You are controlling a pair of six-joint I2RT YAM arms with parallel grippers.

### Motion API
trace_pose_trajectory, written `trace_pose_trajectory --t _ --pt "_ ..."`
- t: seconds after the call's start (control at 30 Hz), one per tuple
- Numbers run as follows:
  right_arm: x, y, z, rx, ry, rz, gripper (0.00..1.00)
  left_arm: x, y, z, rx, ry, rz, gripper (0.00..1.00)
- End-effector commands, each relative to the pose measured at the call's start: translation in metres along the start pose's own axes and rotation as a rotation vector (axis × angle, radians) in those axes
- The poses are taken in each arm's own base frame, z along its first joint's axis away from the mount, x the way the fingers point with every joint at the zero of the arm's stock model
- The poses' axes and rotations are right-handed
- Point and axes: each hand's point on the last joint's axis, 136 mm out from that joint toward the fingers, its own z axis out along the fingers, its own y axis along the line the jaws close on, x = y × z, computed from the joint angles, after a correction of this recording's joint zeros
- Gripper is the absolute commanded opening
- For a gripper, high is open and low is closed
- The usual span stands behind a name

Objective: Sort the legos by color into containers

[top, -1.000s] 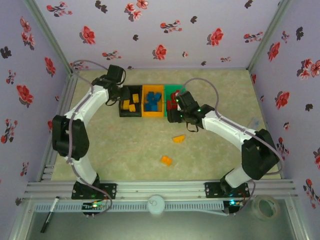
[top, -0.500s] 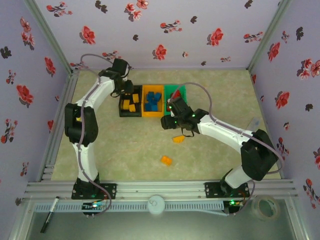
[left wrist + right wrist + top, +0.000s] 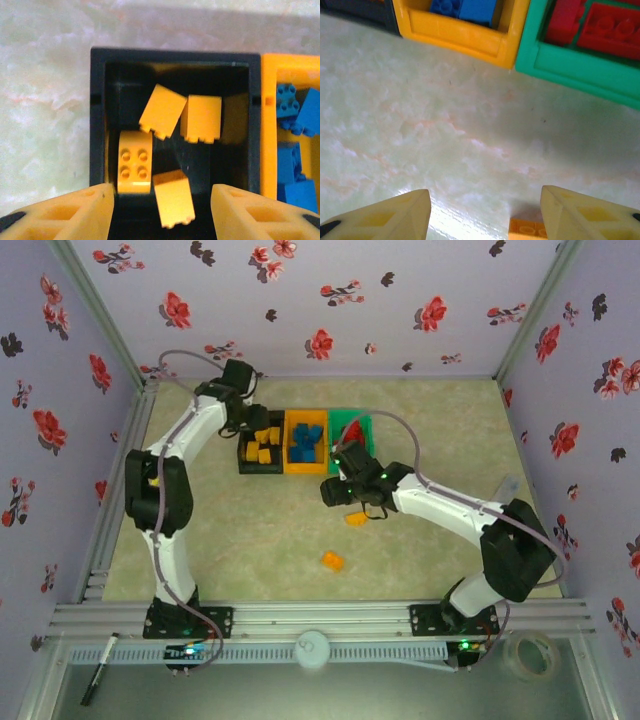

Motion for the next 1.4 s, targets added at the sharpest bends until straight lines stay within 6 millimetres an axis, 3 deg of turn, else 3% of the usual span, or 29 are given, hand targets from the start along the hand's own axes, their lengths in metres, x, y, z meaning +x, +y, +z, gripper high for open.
trace_pose_trajectory --t 0.0,0.27,0.5,0.67,1.0,1.37 --pt "0.019 0.001 -0.009 0.013 0.021 -0.055 0.61 0.013 -0.006 -0.039 0.038 -0.046 -0.005 0.54" --pt "0.069 0.026 -0.011 -0.028 0.088 -0.146 0.61 0.086 -0.02 -0.072 0.082 -0.045 -0.011 0.55" --pt "0.106 0.047 -0.01 -0.06 0.136 -0.223 0.62 0.136 -0.011 -0.089 0.072 -0.032 -0.049 0.55" --pt "0.122 0.051 -0.005 -0.052 0.174 -0.265 0.64 0.141 -0.005 -0.098 0.061 -0.043 -0.044 0.56" --pt "0.141 0.057 0.013 -0.023 0.231 -0.306 0.61 0.144 -0.009 -0.099 0.066 -0.036 -0.03 0.56" --pt "0.152 0.05 0.025 0.027 0.265 -0.311 0.54 0.144 -0.01 -0.1 0.061 -0.03 -0.022 0.55"
